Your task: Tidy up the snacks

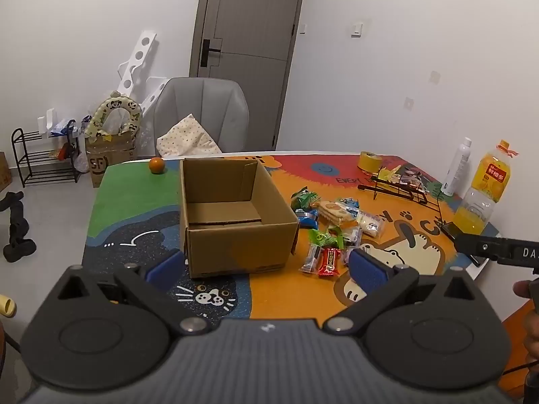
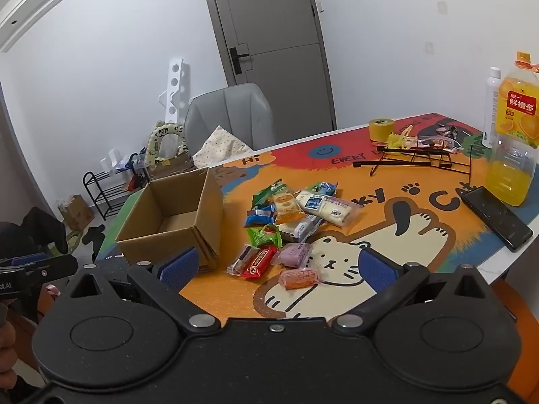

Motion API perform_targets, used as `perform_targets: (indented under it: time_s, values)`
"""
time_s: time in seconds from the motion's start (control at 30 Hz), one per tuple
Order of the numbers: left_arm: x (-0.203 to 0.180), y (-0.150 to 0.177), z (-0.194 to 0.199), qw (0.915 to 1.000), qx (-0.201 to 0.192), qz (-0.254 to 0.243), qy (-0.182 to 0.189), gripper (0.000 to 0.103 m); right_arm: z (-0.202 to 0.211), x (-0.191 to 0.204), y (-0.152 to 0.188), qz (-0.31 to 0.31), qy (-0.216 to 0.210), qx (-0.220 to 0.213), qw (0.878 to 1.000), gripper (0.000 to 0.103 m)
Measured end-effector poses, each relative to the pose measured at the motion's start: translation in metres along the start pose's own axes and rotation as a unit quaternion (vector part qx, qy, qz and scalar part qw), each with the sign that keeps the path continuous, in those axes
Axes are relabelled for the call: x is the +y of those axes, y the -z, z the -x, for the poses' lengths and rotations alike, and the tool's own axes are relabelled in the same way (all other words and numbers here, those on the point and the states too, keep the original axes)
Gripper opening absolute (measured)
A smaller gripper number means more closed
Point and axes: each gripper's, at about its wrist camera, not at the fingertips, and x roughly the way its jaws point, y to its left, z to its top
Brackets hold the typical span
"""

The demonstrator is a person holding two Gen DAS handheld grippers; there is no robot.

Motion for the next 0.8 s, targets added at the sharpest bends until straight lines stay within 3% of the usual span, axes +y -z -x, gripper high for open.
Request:
perform_targets:
  time_s: [0.8]
  values:
    - [-0.0024,0.0022,0.0018,0.9999,-0.006,-0.009,0.0,0.103,0.0035,0.0068,-0.01,0.016,0.009,0.003,1.0,0.103]
